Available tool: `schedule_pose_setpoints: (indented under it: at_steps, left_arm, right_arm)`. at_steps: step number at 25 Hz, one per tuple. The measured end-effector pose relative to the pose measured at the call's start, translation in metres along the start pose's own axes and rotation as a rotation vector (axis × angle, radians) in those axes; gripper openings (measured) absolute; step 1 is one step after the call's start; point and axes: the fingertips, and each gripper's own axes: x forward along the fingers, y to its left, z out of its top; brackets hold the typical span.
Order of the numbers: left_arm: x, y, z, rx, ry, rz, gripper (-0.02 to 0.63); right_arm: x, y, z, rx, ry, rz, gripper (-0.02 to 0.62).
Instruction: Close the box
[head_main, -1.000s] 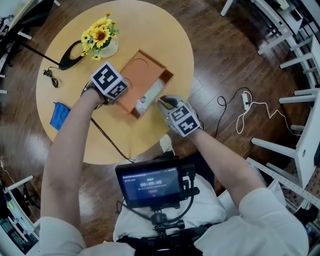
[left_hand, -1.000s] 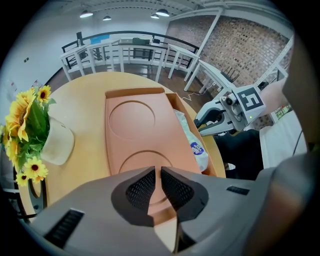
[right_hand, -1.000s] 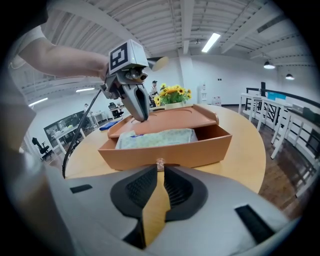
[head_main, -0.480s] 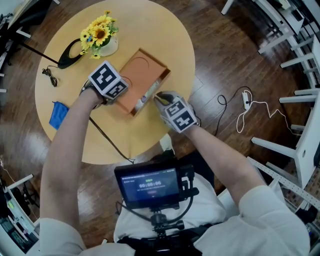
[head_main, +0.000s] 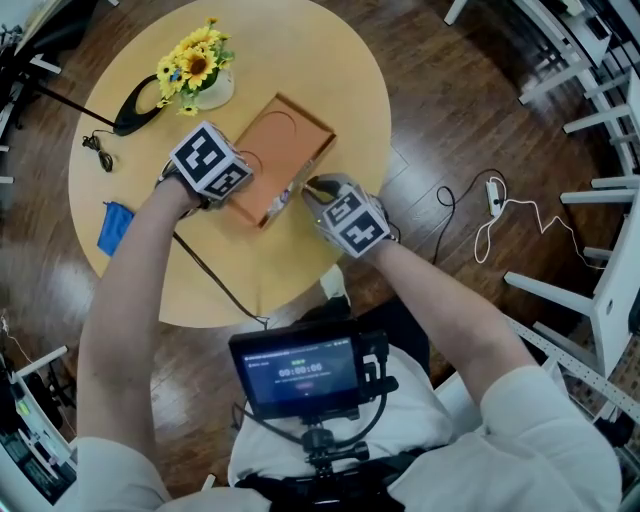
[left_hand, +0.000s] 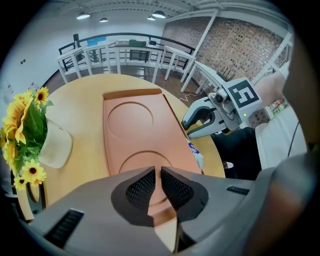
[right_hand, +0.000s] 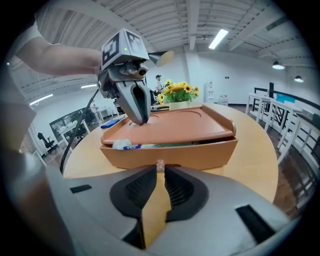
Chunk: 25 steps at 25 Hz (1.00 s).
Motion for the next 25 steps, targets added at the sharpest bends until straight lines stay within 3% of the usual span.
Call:
schedule_pose_setpoints:
  at_steps: [6, 17, 23, 25]
  left_arm:
    - [0.000, 0.000, 0.000, 0.002, -0.011, -0.007, 0.032]
    - [0.001, 0.003, -0.005, -0.027, -0.009, -0.010, 0.031]
    - [0.000, 0.009, -0.009, -0.066, -0.034, 0.033, 0.018]
    - [-0.002, 0.008, -0.009, -0.094, -0.048, 0.067, 0.052]
  right_arm:
    - [0.005, 0.000, 0.004, -0.079, 0.046, 0.045, 0.055]
    - [0.005, 0.000, 0.001, -0.116, 0.061, 0.067, 0.058]
    - [0.006, -0.002, -0.005, -0.123, 0.085, 0.082, 0.078]
    - [0.000, 0.000, -0.012, -0.141, 0.109, 0.099, 0.107]
